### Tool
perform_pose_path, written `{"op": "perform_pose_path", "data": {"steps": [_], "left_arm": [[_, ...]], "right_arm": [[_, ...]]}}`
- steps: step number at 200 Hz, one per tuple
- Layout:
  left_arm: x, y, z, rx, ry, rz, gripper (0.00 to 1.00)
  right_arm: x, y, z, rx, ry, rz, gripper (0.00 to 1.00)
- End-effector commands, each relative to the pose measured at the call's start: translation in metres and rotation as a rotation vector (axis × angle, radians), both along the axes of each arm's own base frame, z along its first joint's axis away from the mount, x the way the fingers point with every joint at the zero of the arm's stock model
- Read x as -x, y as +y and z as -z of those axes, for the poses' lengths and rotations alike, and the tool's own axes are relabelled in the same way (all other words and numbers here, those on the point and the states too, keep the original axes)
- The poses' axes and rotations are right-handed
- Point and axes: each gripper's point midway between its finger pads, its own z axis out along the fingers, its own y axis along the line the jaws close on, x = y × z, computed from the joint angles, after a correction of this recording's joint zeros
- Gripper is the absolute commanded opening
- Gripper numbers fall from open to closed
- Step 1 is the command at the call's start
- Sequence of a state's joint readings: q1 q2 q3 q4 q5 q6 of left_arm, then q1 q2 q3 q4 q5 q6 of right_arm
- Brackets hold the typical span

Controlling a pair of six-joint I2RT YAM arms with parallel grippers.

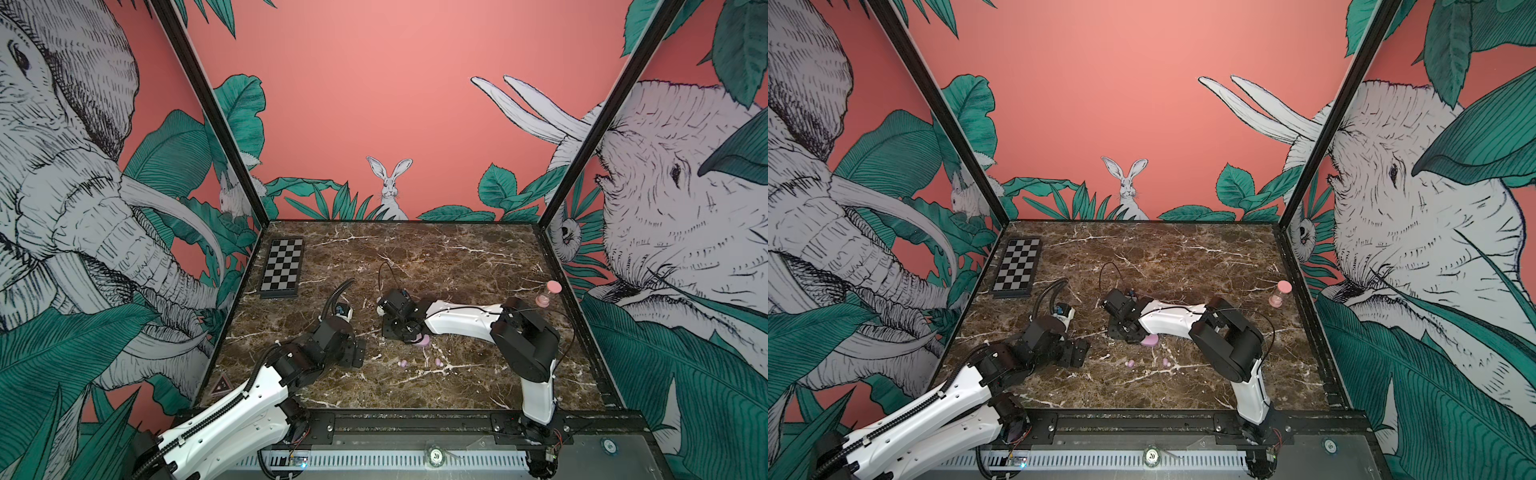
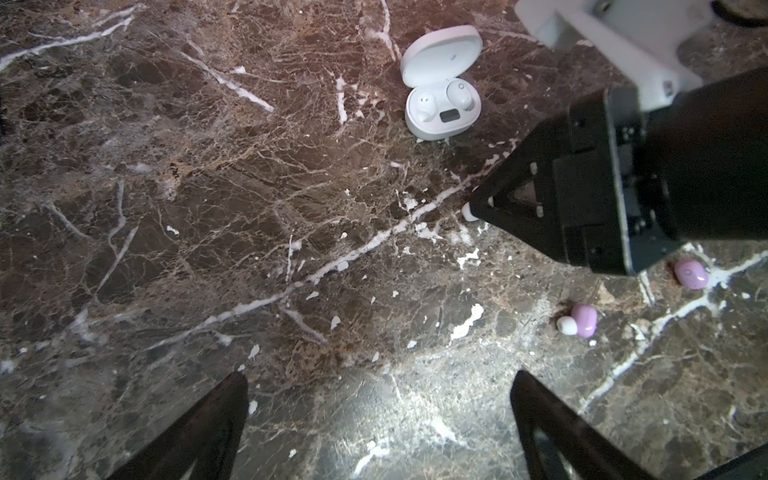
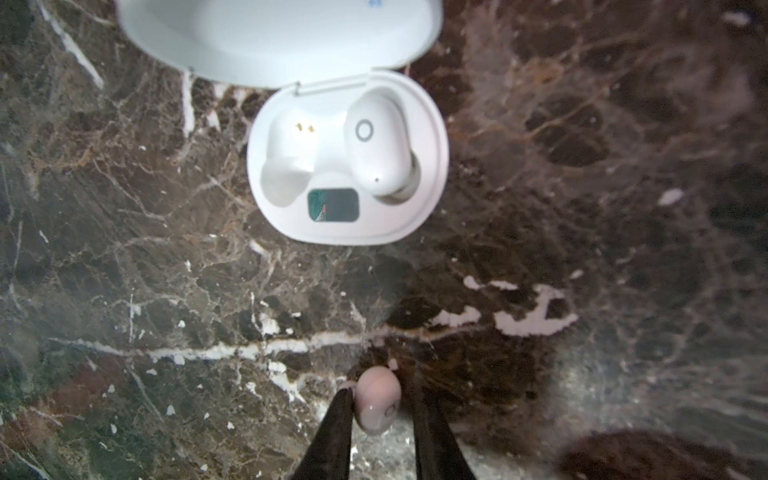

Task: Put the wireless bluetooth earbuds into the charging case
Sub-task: 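Shift the held earbud with the right gripper closer to the empty slot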

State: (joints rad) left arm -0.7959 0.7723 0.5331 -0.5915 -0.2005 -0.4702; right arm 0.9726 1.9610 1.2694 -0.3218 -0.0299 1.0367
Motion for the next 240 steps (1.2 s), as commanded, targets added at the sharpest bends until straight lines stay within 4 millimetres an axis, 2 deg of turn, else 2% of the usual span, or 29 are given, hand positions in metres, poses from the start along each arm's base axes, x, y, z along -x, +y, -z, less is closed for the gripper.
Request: {"op": "perform_pose_path", "data": {"steps": [1,88,109,151,169,240], "left_arm": [[-0.001,0.001,0.000,-0.005,-0.010,-0.006,0.99],[-0.001,0.002,0.001,-0.007,-0.009,-0.009,0.99],[-0.002,0.001,0.001,-0.006,-0.011,-0.010,0.99],[-0.002,0.002,0.001,-0.010,-0.012,-0.009,0.99],[-0.002,0.002,0.002,-0.010,-0.014,-0.010,0.99],[-0.004,0.003,-0.003,-0.010,-0.028,-0.019,0.99]], "right_arm": [[-0.002,0.000,0.007,0.014,0.008,0.008,0.25],[-0.005,0.005,0.006,-0.005,0.009,0.000,0.25],[-0.006,0.007,0.004,-0.011,0.006,-0.003,0.21],[-0.006,0.008,0.003,-0.013,0.006,-0.004,0.19],[-0.007,0.008,0.000,-0.016,0.000,-0.006,0.16],[-0.012,0.006,-0.023,-0.041,-0.057,0.002,0.16]]}}
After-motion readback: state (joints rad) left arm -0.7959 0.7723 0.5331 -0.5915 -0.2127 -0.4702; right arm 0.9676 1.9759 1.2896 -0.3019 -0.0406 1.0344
